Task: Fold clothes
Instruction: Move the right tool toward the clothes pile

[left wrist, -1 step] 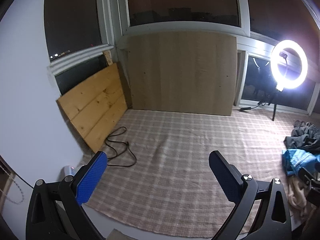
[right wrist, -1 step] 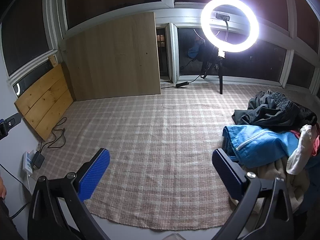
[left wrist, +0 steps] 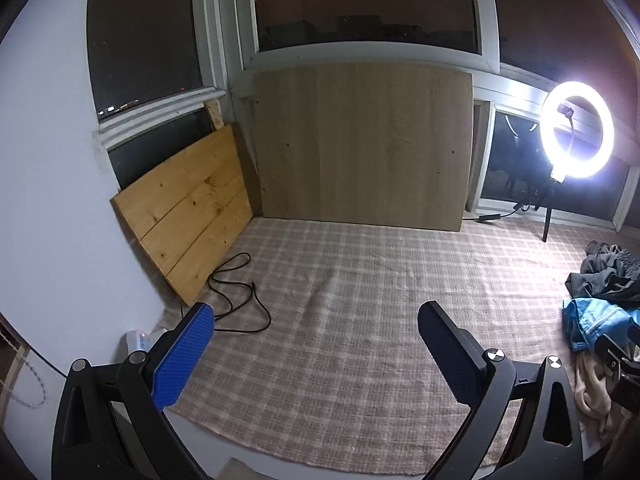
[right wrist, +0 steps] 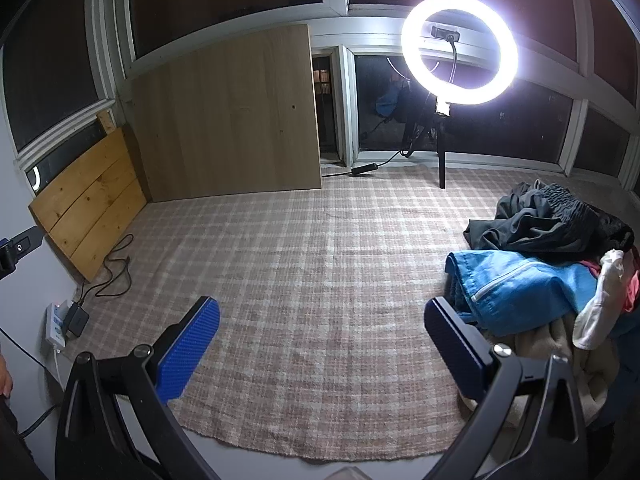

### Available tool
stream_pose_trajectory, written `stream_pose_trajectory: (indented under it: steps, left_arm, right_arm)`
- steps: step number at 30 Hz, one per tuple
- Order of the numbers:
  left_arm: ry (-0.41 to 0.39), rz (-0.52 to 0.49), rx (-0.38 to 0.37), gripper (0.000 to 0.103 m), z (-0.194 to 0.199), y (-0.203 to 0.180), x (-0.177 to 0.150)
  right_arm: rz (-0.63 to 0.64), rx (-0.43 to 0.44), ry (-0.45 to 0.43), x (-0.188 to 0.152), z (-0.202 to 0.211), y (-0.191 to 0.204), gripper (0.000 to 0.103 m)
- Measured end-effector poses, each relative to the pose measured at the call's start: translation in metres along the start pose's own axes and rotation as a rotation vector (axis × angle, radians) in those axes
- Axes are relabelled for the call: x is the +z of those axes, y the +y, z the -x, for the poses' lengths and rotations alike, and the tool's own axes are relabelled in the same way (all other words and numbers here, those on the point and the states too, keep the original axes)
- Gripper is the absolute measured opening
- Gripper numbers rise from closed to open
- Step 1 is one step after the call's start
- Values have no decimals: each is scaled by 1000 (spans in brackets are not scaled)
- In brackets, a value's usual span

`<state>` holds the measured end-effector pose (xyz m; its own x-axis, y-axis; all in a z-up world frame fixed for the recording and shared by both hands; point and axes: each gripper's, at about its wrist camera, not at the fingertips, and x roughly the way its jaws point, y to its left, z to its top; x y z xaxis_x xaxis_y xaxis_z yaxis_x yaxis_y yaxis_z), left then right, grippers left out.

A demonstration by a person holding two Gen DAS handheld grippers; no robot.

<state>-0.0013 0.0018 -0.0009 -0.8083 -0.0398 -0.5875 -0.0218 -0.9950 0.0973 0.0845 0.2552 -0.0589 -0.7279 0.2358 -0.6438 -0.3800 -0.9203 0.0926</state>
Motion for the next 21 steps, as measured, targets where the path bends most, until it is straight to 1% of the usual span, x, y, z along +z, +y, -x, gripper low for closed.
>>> stream_pose_trajectory:
  steps: [5,7,10,14,18,21]
  left_arm:
    - [23,-45,18,102,-7,-8,1]
    - [28,-53,13,102,-9,-8,3]
    - [34,-63,-34,102,-11,-9,-6]
    - [66,-57,-100,102,-22,-9,-7]
    - [83,-71,-138,102,-30,-12,-7]
    - [85,-81,-161,102,-34,-13,-8]
  right_arm:
    - [-8,-22,4,-1,0,0,103]
    - [-11,-31,6,-1,0,0,103]
    - [-18,-47,9,-1,0,0,103]
    - [-40,-100,14,0,1,-2,103]
    - [-71,-142,9,1,5,-7,103]
    - [-87,-190,8,-1,7,-10,103]
